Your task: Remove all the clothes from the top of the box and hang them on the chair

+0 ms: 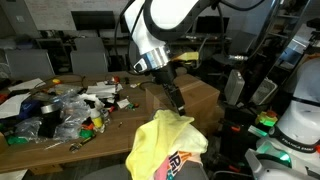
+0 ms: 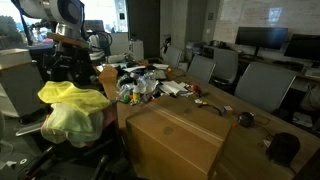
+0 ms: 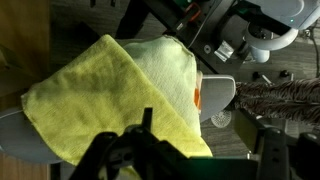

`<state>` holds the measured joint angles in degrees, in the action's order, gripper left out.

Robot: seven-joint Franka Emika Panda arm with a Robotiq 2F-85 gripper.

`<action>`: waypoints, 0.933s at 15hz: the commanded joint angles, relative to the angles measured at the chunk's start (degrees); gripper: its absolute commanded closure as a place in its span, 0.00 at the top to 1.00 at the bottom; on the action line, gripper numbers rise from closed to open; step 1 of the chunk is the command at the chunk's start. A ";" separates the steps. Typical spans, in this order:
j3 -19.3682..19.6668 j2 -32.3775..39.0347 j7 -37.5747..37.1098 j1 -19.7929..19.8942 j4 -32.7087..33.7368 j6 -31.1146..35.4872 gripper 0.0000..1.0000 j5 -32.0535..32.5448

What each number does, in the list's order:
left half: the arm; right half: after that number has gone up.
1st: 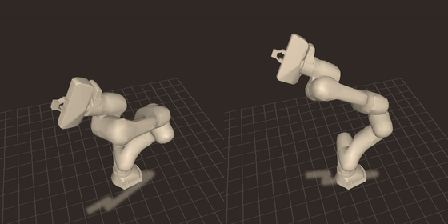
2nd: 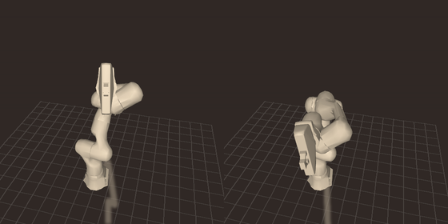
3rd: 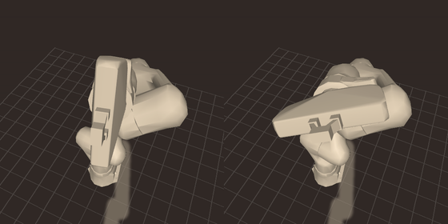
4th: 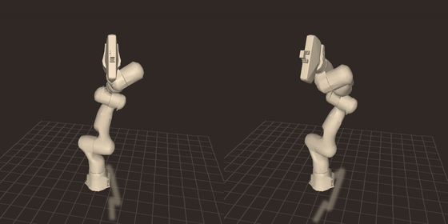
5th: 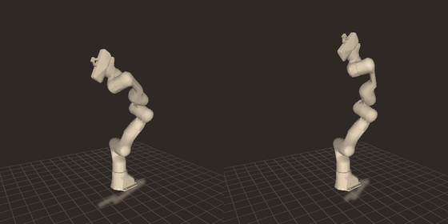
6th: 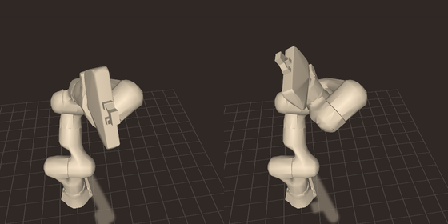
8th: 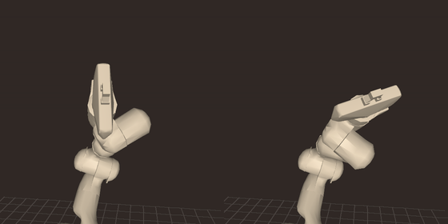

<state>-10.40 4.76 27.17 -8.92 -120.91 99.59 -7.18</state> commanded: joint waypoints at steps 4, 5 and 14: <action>2.39 -8.67 -3.92 1.78 -3.02 5.59 1.00 -0.54; 3.10 -10.71 -5.19 2.19 -3.88 6.50 1.00 0.03; 8.34 -31.05 -21.35 6.87 -16.73 6.69 1.00 0.80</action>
<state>-2.46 -18.34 12.29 -2.97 -131.16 104.64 -6.72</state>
